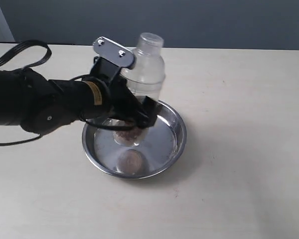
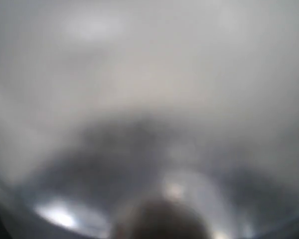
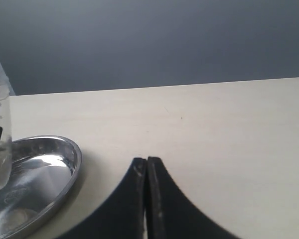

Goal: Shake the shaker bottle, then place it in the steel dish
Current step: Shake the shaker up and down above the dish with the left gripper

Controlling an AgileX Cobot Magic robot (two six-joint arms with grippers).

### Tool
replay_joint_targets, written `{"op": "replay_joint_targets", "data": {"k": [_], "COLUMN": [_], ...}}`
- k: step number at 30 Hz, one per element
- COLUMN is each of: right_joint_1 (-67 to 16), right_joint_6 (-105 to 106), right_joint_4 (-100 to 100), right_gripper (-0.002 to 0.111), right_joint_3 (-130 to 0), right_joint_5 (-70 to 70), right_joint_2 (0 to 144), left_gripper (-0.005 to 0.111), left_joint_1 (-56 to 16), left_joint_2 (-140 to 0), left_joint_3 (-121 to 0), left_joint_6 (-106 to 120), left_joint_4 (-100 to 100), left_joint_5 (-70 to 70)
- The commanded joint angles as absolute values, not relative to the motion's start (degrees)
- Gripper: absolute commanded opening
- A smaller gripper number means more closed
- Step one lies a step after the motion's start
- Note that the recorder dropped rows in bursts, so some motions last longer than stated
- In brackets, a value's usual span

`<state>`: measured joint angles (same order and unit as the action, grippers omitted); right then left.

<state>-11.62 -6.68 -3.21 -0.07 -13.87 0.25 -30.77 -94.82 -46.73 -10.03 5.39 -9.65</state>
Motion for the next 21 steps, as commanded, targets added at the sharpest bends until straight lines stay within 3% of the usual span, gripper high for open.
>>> {"op": "replay_joint_targets", "data": {"k": [1, 4, 7, 12, 17, 21], "right_joint_1": [-11.38, -11.38, -11.38, -11.38, -11.38, -11.38], "right_joint_6": [-6.68, -6.68, -6.68, -6.68, -6.68, -6.68], "right_joint_4": [-3.19, -3.19, -3.43, -3.43, -3.43, -3.42], "right_gripper": [-0.001, -0.001, -0.001, -0.001, -0.001, -0.001], "right_joint_3": [0.0, 0.0, 0.0, 0.0, 0.0, 0.0], "right_joint_5": [-13.02, -13.15, -13.15, -13.15, -13.15, -13.25], "right_joint_2": [0.0, 0.0, 0.0, 0.0, 0.0, 0.0], "left_gripper": [0.0, 0.0, 0.0, 0.0, 0.0, 0.0], "left_joint_1": [-29.13, -29.25, -28.71, -28.73, -28.86, -29.26], "left_joint_2": [-92.49, -84.78, -92.05, -81.95, -90.18, -80.8], "left_joint_3": [-48.33, -48.45, -43.04, -47.39, -41.13, -44.86], "left_joint_6": [-11.82, -11.98, -11.85, -11.85, -11.96, -11.83], "left_joint_4": [6.05, 5.29, 4.0, 7.54, 1.82, 6.16], "left_joint_5": [-12.21, -14.71, -14.57, -16.63, -16.21, -19.56]}}
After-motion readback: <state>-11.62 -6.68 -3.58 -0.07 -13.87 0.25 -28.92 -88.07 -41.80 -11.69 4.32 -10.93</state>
